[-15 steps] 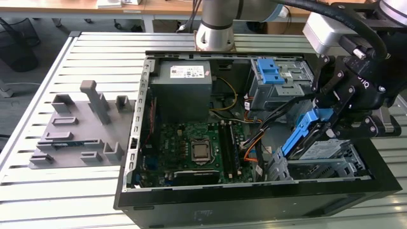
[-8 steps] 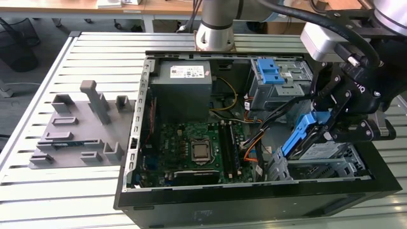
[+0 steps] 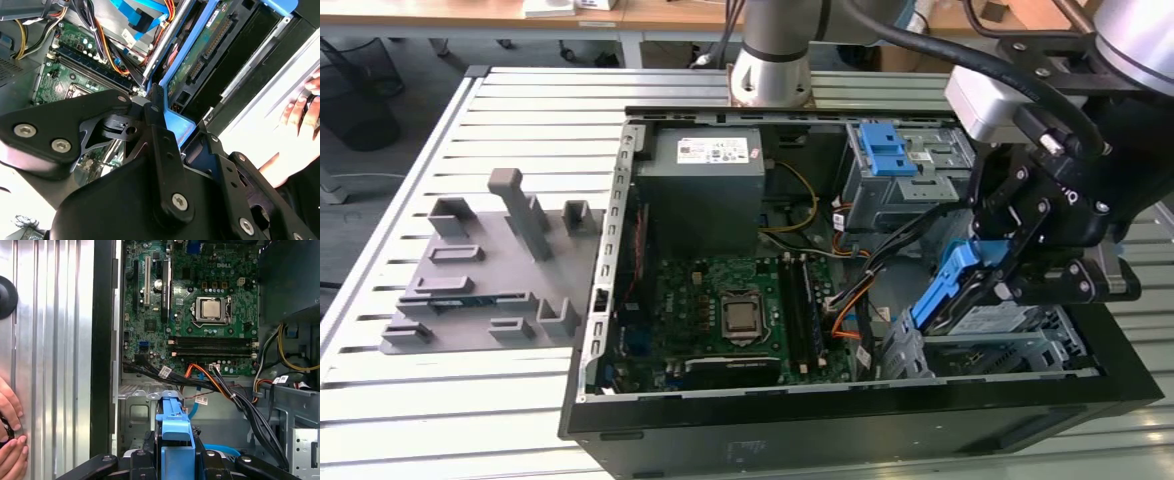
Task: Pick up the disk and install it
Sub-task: 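Insert the disk into the insertion slot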
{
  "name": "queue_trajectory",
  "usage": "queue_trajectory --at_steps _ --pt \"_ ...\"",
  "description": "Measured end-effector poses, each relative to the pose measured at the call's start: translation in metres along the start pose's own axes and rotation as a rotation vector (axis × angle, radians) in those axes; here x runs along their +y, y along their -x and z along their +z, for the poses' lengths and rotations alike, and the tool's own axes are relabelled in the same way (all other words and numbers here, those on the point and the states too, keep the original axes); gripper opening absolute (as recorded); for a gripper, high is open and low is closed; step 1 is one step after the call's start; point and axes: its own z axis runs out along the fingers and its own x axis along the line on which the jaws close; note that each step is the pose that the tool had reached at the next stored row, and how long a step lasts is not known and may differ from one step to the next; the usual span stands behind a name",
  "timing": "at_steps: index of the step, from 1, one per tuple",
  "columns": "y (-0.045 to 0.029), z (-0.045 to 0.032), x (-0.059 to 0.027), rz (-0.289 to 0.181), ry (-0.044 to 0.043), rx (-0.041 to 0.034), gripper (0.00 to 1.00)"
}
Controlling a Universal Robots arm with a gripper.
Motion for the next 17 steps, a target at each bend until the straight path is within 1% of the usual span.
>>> queue_trajectory --at_steps 17 --pt "-0.0022 0.0145 -0.0003 0.000 0.0000 -0.0016 0.36"
